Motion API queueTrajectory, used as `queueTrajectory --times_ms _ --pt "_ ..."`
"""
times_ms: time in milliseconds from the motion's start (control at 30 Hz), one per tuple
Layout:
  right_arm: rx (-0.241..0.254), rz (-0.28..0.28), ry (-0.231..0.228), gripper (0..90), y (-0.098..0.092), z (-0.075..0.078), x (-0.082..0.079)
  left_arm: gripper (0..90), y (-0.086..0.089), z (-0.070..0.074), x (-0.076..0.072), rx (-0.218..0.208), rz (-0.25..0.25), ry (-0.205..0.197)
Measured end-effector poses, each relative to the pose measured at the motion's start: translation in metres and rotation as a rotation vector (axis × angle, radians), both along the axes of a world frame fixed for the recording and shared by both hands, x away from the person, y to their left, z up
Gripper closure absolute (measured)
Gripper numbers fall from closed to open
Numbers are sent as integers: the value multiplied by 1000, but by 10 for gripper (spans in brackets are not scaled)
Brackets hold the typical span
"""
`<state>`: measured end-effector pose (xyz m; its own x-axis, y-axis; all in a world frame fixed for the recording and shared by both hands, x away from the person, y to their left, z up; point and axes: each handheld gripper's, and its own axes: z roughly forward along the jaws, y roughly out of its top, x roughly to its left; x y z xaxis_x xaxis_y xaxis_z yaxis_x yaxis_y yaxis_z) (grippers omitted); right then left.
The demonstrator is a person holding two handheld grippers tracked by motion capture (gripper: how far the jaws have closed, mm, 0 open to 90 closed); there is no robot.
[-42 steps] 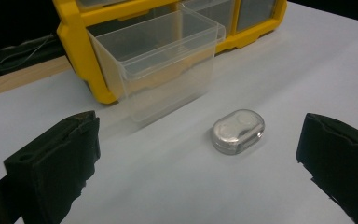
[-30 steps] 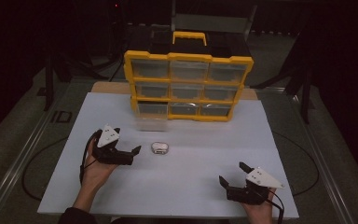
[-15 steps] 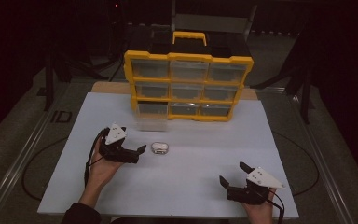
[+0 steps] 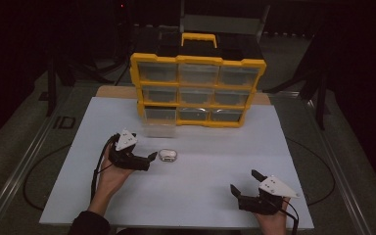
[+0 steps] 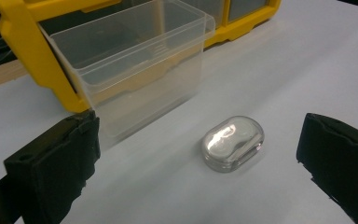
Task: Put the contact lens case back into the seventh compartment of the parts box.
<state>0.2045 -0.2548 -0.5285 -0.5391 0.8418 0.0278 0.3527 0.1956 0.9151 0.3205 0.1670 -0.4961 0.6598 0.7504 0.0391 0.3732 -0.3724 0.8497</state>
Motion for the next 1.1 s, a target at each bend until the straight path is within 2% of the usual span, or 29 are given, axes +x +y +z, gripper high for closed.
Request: queueTrajectory --times_ms 667,1100 --pt "10 -1 -13 86 -2 1 0 4 -14 -2 10 17 -32 -2" --pt "14 2 -10 86 -2 1 0 4 -25 -6 17 33 -49 11"
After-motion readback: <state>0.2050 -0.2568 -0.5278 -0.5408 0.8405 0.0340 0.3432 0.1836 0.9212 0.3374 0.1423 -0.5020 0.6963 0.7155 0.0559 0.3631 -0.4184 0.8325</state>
